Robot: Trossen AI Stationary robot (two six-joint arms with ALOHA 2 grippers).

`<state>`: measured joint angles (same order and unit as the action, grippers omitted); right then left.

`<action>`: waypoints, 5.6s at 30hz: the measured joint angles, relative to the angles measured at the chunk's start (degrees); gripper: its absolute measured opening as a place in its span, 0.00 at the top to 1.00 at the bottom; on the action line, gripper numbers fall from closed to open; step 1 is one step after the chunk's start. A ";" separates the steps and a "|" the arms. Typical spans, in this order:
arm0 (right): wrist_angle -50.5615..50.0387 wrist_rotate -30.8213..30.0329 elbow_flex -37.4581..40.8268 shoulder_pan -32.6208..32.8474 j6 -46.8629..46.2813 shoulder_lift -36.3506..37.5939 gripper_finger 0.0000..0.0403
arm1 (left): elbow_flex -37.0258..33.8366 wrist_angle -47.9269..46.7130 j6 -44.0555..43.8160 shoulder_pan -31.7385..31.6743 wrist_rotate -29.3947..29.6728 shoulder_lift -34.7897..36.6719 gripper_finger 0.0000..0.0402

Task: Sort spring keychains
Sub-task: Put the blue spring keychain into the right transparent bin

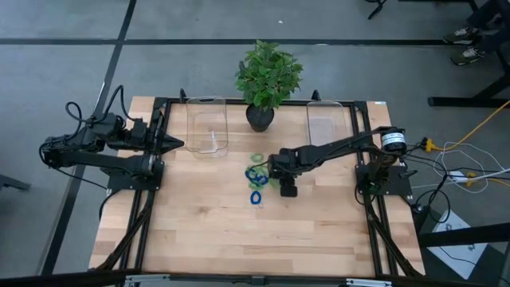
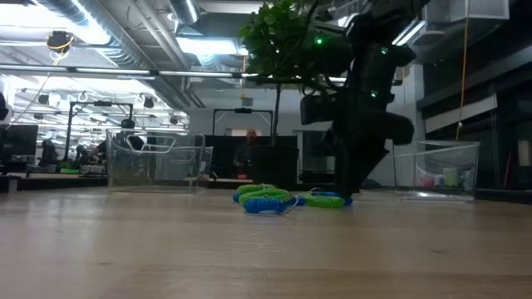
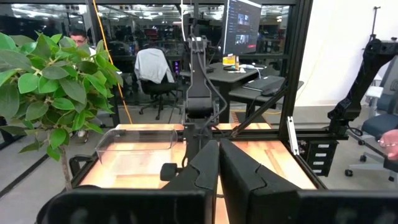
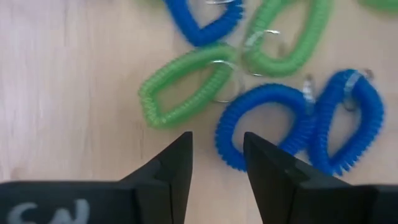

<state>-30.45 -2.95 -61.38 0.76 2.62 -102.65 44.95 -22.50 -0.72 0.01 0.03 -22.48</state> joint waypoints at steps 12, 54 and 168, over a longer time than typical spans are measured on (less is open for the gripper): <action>4.92 1.62 4.60 0.03 0.73 0.38 0.66 | 0.00 0.00 0.00 0.02 0.00 -0.01 0.98; 24.43 10.73 4.80 -1.76 -19.16 30.38 0.97 | 0.00 0.00 0.00 0.00 0.00 0.00 0.98; -22.21 -30.39 4.74 -18.72 -25.82 37.33 0.82 | 0.00 0.00 -0.01 0.02 0.15 0.00 0.97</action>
<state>-52.66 -33.34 -56.64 -17.96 -23.20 -65.32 44.95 -22.51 -0.73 0.03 0.19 -22.48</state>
